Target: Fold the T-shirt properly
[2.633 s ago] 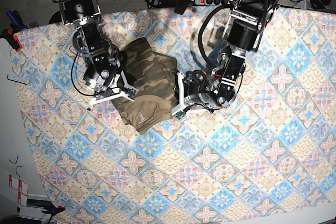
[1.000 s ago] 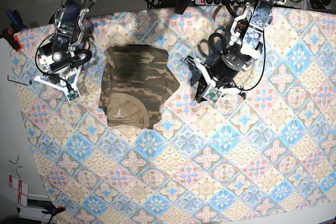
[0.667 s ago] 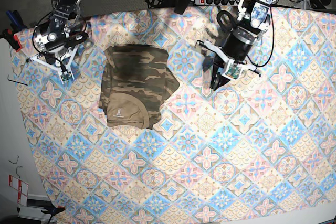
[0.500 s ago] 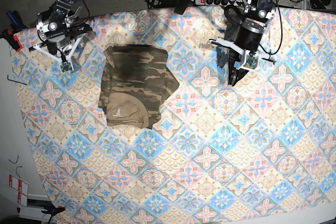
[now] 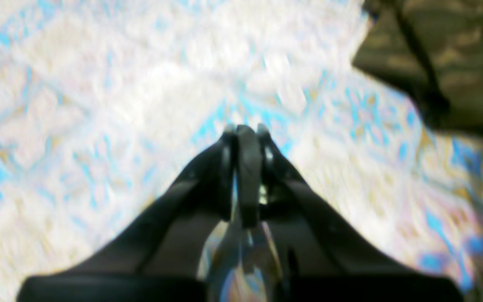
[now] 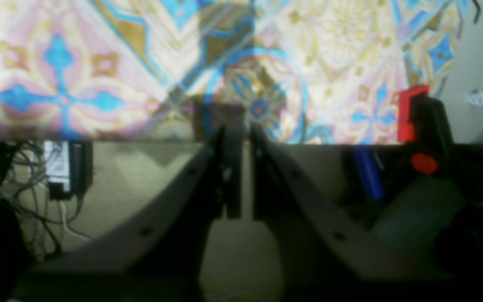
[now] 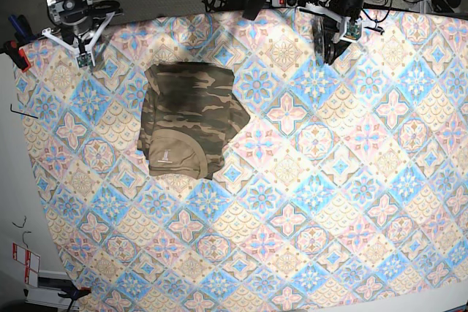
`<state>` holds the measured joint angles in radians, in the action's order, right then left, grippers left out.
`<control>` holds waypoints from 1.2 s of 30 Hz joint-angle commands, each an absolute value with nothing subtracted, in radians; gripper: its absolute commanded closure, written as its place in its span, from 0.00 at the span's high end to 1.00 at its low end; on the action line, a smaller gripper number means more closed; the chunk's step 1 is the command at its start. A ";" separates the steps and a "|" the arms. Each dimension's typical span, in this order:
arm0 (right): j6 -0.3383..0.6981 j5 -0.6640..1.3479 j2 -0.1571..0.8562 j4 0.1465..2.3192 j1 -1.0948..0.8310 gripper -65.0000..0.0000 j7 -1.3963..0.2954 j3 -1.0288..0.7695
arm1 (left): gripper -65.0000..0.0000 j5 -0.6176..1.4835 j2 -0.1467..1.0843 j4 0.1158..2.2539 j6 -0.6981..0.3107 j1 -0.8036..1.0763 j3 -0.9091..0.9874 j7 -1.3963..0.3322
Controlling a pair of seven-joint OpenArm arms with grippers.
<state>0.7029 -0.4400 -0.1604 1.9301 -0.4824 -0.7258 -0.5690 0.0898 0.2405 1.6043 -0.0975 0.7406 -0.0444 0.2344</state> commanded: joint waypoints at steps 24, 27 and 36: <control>0.698 -0.432 -0.157 1.840 -0.671 0.04 -0.484 -0.591 | 0.00 0.093 0.251 1.871 -0.104 1.148 -0.071 -0.246; 0.698 -0.432 -0.157 1.751 -0.665 0.04 -0.427 -0.607 | 0.00 0.101 0.251 1.782 -0.104 1.107 -0.073 -0.246; 0.698 -0.437 -0.157 1.567 -0.584 0.04 -0.394 -0.667 | 0.00 0.096 0.252 1.474 -0.105 0.891 -0.076 -0.300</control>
